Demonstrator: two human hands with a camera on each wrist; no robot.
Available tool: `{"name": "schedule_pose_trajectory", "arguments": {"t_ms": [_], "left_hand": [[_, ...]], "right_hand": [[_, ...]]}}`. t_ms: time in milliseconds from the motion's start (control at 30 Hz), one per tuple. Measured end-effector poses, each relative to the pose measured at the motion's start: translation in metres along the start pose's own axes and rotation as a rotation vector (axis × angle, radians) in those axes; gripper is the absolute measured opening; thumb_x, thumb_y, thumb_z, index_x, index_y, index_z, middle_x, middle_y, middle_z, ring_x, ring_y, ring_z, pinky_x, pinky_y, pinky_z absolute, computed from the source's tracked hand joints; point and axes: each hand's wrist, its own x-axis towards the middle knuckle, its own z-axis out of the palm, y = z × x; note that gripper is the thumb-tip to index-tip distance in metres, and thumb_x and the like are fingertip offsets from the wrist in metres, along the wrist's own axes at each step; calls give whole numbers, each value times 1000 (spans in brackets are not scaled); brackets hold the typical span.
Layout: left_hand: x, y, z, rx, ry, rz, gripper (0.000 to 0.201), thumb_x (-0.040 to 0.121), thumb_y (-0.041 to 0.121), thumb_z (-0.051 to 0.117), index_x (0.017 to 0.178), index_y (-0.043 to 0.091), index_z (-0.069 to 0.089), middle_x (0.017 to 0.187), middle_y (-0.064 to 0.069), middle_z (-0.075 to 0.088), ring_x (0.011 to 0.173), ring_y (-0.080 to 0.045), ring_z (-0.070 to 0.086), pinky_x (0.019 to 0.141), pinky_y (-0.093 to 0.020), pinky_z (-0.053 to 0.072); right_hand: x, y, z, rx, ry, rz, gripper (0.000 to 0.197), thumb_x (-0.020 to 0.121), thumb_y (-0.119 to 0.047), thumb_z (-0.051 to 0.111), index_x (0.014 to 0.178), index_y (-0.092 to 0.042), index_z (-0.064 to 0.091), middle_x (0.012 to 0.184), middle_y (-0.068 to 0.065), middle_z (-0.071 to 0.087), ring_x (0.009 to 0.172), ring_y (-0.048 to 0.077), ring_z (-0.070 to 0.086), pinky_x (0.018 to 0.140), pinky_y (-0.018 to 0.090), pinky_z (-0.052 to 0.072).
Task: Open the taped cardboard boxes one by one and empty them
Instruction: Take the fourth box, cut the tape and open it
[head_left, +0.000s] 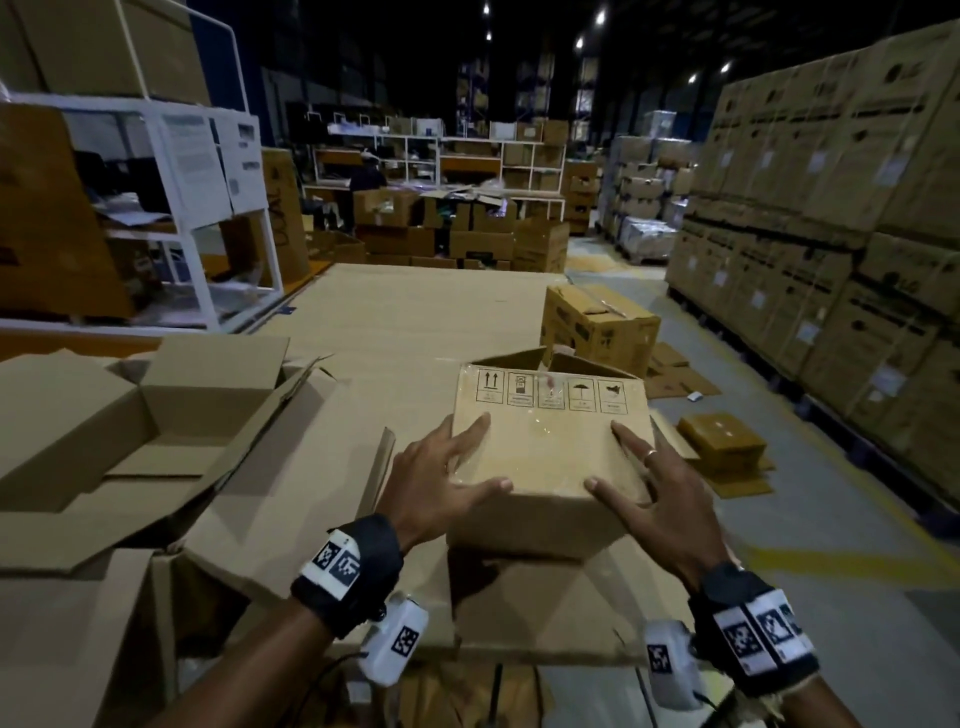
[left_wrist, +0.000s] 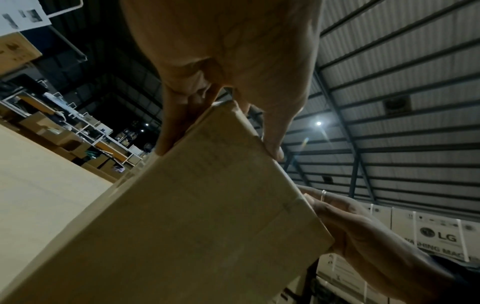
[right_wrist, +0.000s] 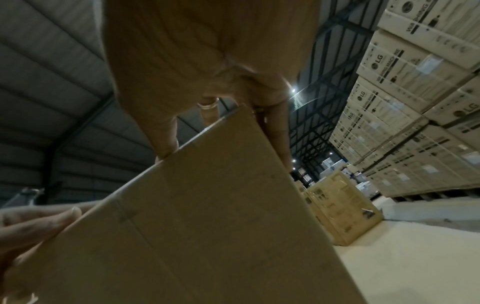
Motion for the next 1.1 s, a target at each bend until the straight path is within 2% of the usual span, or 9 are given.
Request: {"name": "schedule_pose_trajectory", "arguments": {"t_ms": [167, 267, 367, 467, 633, 833, 933, 1033, 1100], "left_hand": [[-27, -30, 17, -54, -38, 61, 74, 77, 30, 86, 143, 32, 54, 144, 15, 44, 126, 6, 42, 102, -17, 48], [-49, -49, 38, -159, -32, 57, 55, 81, 21, 82, 133, 26, 64, 143, 17, 47, 130, -5, 52, 93, -25, 57], [-72, -54, 59, -286, 34, -4, 41, 91, 31, 71, 130, 18, 66, 140, 32, 46, 123, -1, 57, 84, -22, 60], [-94, -59, 80, -218, 54, -25, 37, 97, 33, 66, 131, 17, 67, 144, 30, 44, 122, 6, 56, 92, -18, 55], [-129, -74, 107, -128, 4, -102, 33, 98, 38, 56, 125, 26, 71, 151, 29, 39, 113, -3, 63, 95, -13, 51], [-141, -79, 103, -127, -43, -140, 33, 86, 4, 71, 106, 28, 80, 146, 25, 42, 114, -6, 63, 93, -10, 50], [-132, -82, 77, -97, 19, -124, 32, 80, 3, 69, 92, 31, 81, 134, 18, 58, 116, -8, 63, 95, -6, 44], [-110, -73, 50, -79, 88, -10, 26, 82, 9, 64, 93, 27, 80, 124, 20, 65, 110, -4, 65, 90, -24, 55], [-86, -58, 39, -67, 88, 113, 18, 88, 11, 69, 99, 22, 79, 123, 14, 66, 109, -2, 64, 89, -25, 54]], "right_hand": [[-36, 13, 26, -42, -20, 9, 93, 75, -40, 84, 152, -38, 33, 161, 6, 24, 134, 22, 43, 100, 39, 51], [-57, 24, 45, -61, -10, 5, 96, 71, -33, 87, 151, -38, 34, 162, 5, 21, 135, 28, 45, 97, 39, 52], [-78, 32, 65, -44, 39, 53, 96, 67, -27, 90, 147, -39, 37, 162, 1, 21, 138, 28, 43, 92, 46, 57], [-102, 43, 84, 3, 45, 131, 92, 71, -17, 88, 143, -41, 37, 162, 1, 17, 138, 33, 43, 93, 47, 56], [-138, 71, 110, 24, 26, 130, 79, 73, -5, 84, 137, -27, 43, 159, 5, 20, 137, 35, 44, 96, 52, 54], [-158, 72, 111, 12, -9, 163, 80, 75, -16, 85, 139, -30, 40, 162, 4, 19, 136, 32, 45, 90, 49, 58], [-157, 63, 97, 13, 34, 128, 68, 83, -30, 79, 142, -21, 46, 161, 2, 23, 144, 26, 35, 100, 55, 50], [-144, 36, 78, -32, 117, 78, 64, 87, -49, 63, 140, -14, 50, 158, 7, 29, 142, 28, 37, 109, 52, 42], [-131, 11, 68, -102, 164, 22, 56, 89, -50, 58, 133, -15, 57, 153, 10, 37, 137, 29, 42, 108, 46, 40]]}}
